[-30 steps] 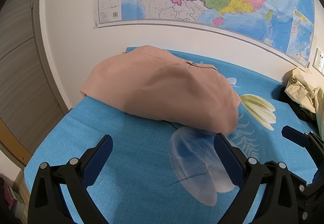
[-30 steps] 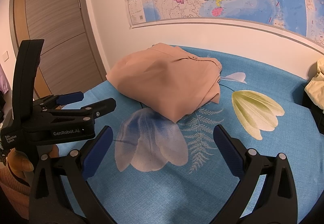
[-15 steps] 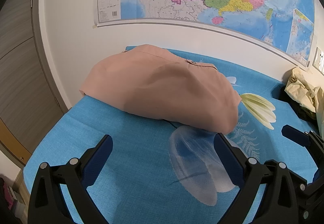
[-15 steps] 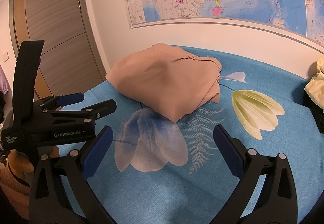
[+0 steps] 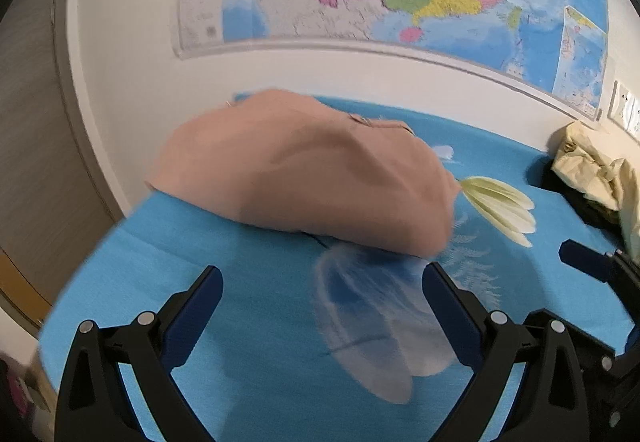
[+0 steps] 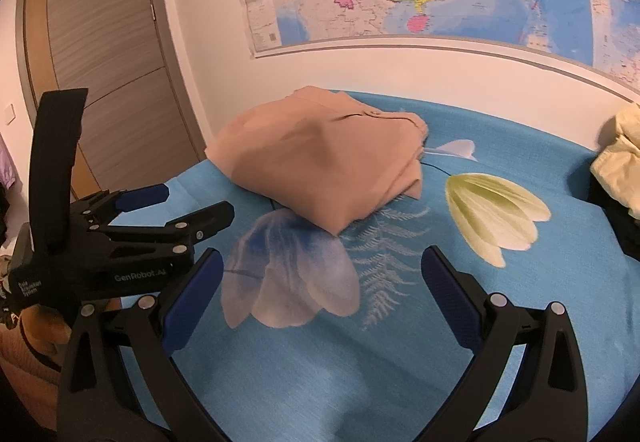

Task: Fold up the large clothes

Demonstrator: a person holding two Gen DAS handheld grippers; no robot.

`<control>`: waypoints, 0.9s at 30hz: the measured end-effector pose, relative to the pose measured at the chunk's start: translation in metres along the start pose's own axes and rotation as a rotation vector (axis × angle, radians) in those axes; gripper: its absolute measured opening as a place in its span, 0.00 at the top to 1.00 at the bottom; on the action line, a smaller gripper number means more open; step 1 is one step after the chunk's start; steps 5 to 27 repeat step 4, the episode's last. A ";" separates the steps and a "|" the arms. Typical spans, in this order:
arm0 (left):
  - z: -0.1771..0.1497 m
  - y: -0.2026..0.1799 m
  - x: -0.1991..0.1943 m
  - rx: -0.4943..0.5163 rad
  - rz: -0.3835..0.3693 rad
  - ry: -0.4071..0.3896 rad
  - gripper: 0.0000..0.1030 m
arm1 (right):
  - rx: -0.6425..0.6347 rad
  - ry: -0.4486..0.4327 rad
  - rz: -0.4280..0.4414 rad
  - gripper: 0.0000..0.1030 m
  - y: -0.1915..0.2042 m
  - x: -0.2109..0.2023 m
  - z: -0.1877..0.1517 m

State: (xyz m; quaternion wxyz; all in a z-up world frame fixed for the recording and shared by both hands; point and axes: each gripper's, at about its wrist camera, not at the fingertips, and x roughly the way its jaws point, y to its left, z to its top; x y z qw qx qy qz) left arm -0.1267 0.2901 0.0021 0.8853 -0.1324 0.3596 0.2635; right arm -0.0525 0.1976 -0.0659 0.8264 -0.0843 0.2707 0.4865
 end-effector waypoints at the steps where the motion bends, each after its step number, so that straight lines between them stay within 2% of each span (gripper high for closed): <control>1: 0.000 -0.002 0.003 -0.012 -0.018 0.014 0.07 | 0.005 -0.003 -0.010 0.05 -0.003 -0.002 -0.001; 4: 0.002 -0.017 0.010 -0.025 -0.089 0.044 0.07 | 0.034 -0.021 -0.050 0.05 -0.016 -0.016 -0.008; 27: 0.002 -0.017 0.010 -0.025 -0.089 0.044 0.07 | 0.034 -0.021 -0.050 0.05 -0.016 -0.016 -0.008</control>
